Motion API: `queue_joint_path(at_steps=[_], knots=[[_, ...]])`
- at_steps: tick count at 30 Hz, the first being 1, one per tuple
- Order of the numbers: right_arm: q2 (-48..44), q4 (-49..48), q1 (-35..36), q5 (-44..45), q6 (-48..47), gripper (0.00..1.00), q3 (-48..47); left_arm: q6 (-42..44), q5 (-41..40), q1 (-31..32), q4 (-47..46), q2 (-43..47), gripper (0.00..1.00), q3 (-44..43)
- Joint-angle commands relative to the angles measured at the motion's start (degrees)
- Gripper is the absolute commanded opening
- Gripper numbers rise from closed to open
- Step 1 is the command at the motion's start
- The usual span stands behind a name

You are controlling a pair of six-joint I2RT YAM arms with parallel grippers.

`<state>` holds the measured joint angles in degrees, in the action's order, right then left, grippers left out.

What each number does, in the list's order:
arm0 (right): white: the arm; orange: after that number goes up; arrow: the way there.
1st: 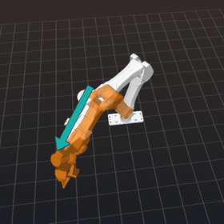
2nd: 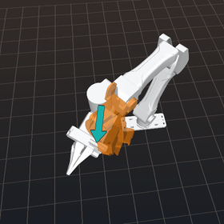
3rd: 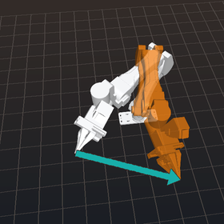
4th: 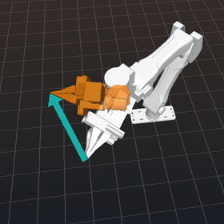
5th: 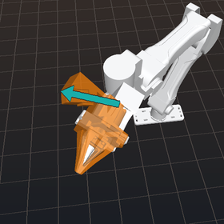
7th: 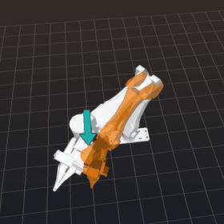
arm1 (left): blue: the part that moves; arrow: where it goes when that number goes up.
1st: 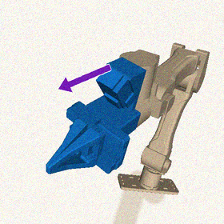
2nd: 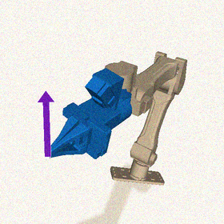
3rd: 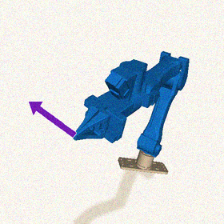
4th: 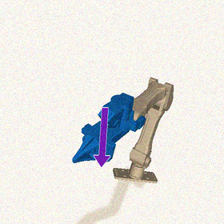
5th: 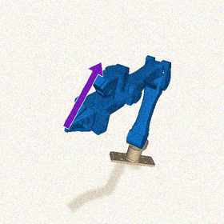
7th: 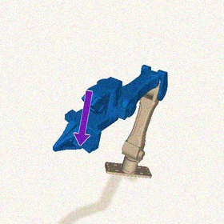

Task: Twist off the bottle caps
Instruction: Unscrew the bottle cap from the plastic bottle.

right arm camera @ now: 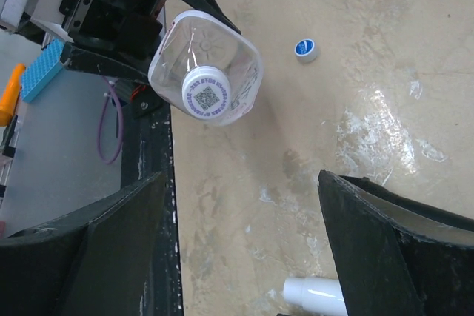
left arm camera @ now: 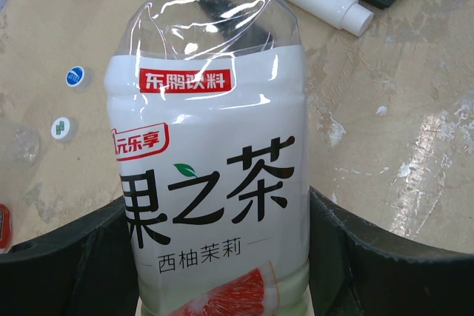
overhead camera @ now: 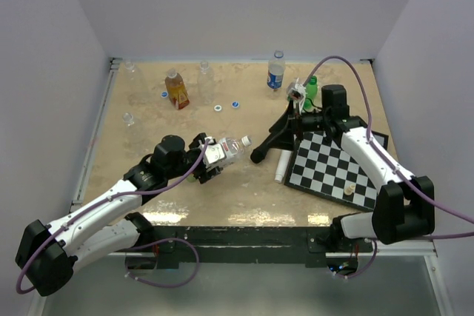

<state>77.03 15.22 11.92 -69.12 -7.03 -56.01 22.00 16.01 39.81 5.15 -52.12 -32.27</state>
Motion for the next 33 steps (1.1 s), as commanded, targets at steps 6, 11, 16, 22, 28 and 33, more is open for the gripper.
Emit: queue_joint_path(at_steps=[6, 11, 16, 22, 28, 33], knots=[[3.47, 5.07, 7.05, 2.41, -3.16, 0.88, -5.42, -0.29, -0.45, -0.17, -2.95, -0.09, 0.00, -0.86], [4.53, 8.07, 8.55, 2.06, -6.15, 0.88, -7.71, -0.38, -0.63, -0.26, -2.95, 0.00, 0.00, -0.86], [4.96, 7.54, 9.08, 1.71, -5.81, 0.87, -7.71, -0.29, -0.45, -0.17, -3.04, -0.35, 0.00, -0.86], [6.72, 8.50, 9.78, 1.10, -5.72, 0.86, -9.38, -0.29, -0.54, -0.26, -2.95, -0.35, 0.00, -0.86], [7.60, 8.95, 9.96, 0.92, -5.28, 0.86, -10.35, -0.29, -0.54, -0.26, -2.95, -0.26, 0.00, -0.86], [8.57, 8.69, 10.14, 0.92, -3.96, 0.85, -12.28, -0.29, -0.28, -0.17, -3.04, -0.44, 0.00, -0.86]])
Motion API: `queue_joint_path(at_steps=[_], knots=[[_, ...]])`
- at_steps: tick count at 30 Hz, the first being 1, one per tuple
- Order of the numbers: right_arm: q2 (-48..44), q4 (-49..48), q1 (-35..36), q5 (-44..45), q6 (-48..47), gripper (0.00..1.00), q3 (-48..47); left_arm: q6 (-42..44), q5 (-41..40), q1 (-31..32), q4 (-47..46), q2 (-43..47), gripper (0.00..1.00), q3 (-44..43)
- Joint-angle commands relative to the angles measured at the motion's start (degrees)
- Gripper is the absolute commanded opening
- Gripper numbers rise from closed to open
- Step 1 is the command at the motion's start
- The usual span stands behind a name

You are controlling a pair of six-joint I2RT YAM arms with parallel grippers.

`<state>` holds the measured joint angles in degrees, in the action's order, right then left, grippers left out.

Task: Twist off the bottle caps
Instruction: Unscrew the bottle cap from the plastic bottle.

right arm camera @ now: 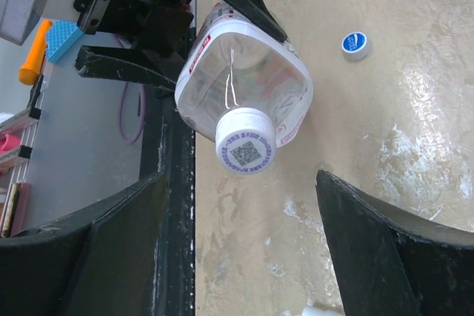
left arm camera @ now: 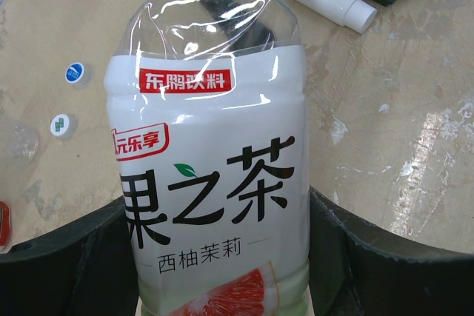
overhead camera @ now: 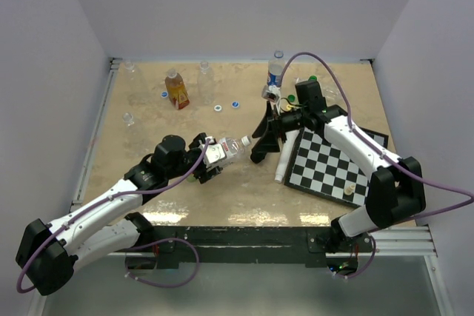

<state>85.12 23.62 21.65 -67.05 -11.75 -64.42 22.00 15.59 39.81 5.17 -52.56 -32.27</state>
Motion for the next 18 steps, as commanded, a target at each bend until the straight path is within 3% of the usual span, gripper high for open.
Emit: queue_joint_path(at_steps=[1, 9, 14, 18], knots=[[1.01, -0.32, 0.50, -1.07, 1.72, 0.85, -4.39, -0.38, 0.22, -0.26, -3.06, 0.00, 0.00, -0.86], [4.00, 0.55, 4.10, 1.65, 2.52, 0.79, -6.94, -0.29, -0.13, -0.26, -2.97, 0.17, 0.00, -0.86], [3.56, 0.55, 4.28, 1.92, 2.52, 0.66, -7.03, -0.29, -0.04, -0.17, -2.97, 0.08, 0.00, -0.86], [3.30, 0.55, 4.28, 2.71, 2.61, 0.65, -6.86, -0.29, 0.05, -0.26, -2.97, 0.08, 0.00, -0.86]])
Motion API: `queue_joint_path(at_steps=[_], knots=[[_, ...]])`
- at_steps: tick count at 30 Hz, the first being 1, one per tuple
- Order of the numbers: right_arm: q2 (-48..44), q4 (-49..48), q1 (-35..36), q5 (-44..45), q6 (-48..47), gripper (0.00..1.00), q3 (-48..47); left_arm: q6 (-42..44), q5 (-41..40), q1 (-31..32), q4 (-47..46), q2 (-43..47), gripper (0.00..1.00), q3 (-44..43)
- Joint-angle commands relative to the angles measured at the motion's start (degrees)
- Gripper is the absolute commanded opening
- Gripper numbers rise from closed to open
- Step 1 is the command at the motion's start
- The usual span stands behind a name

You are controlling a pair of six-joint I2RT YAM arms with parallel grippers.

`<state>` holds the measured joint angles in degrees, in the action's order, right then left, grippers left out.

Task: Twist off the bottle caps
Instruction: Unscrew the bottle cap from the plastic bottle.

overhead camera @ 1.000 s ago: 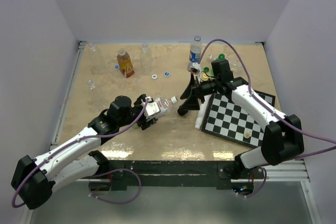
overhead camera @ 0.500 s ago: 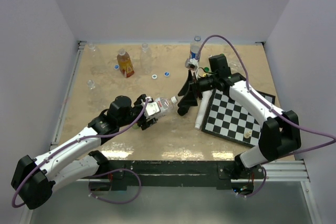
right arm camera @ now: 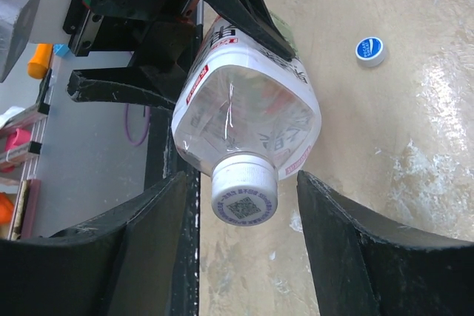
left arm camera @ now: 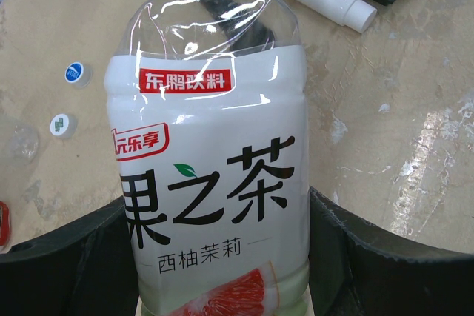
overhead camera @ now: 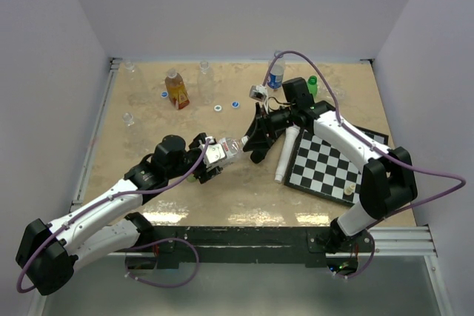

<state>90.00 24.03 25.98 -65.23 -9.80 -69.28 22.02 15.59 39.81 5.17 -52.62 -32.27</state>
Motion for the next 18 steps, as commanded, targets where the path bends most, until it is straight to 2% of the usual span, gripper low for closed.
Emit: queue_joint_path(at_steps=[1, 18], knots=[[-1.66, 0.14, -0.05, 1.16, 0.58, 0.65, -2.09, -0.31, -0.04, -0.26, -2.97, 0.24, 0.00, -0.86], [-3.07, 0.31, -0.75, 1.78, 0.84, 0.59, -2.80, -0.22, -0.04, -0.17, -2.88, 0.24, 0.00, -0.86]])
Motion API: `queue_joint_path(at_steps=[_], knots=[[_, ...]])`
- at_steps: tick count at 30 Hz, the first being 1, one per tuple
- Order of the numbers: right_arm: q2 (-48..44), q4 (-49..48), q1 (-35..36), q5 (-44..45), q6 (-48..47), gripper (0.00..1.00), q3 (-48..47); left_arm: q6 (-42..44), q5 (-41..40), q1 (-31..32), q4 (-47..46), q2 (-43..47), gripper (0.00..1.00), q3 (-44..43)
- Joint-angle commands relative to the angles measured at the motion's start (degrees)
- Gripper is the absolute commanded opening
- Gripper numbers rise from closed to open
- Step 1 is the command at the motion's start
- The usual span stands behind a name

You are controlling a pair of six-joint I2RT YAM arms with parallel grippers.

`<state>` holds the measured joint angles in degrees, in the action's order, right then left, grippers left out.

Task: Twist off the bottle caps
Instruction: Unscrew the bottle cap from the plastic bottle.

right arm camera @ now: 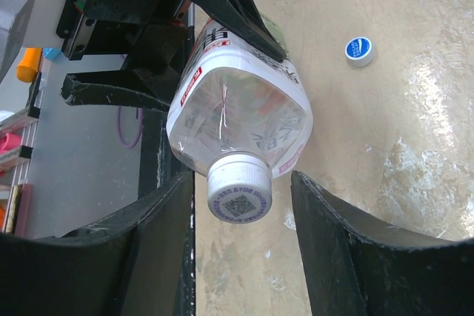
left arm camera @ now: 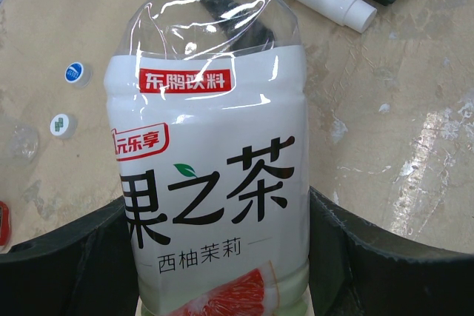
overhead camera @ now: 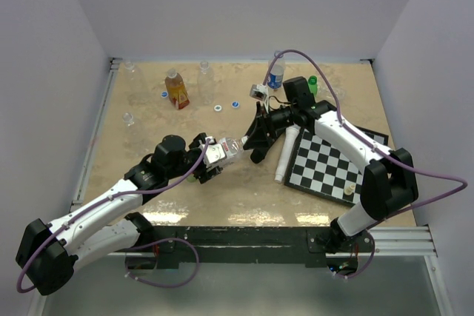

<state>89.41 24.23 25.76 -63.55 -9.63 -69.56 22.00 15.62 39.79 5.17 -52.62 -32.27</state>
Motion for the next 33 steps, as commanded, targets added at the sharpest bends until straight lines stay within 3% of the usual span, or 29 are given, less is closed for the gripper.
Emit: queue_joint_path(at_steps=[1, 8, 11, 13, 17, 18, 21, 27, 33], knots=[[-2.57, 0.12, -0.53, 0.09, 0.58, 0.59, -2.51, -0.38, 0.03, -0.24, -2.88, 0.24, 0.00, -0.86], [-2.83, -0.06, -0.89, 0.18, 0.66, 0.54, -2.51, -0.29, 0.03, -0.15, -2.88, 0.33, 0.00, -0.86], [-2.75, -0.15, -0.89, 0.00, 0.66, 0.46, -2.25, -0.29, 0.03, -0.24, -2.88, 0.33, 0.00, -0.86], [-2.83, -0.23, -0.89, 0.09, 0.58, 0.35, -2.07, -0.20, 0.03, -0.24, -2.80, 0.41, 0.00, -0.86], [-3.18, -0.15, -0.89, 0.44, -1.00, 0.01, -1.98, -0.29, 0.03, -0.24, -2.80, 0.50, 0.00, -0.86], [-3.19, 0.46, -0.89, 0.36, -2.49, 0.00, -1.90, -0.29, 0.03, -0.24, -2.80, 0.41, 0.00, -0.95], [-2.92, 5.37, -0.62, 0.36, -10.46, 0.00, -3.12, -0.20, 0.03, -0.24, -2.80, 0.41, 0.00, -0.95], [-2.04, 22.34, 2.18, 3.68, -37.27, 0.00, -8.92, -0.20, 0.29, -0.24, -2.97, 0.50, 0.00, -0.95], [-10.99, 20.87, 4.65, 9.84, -62.14, 0.00, -5.25, -0.38, 0.38, -0.24, -2.80, 0.77, 0.00, -0.95]])
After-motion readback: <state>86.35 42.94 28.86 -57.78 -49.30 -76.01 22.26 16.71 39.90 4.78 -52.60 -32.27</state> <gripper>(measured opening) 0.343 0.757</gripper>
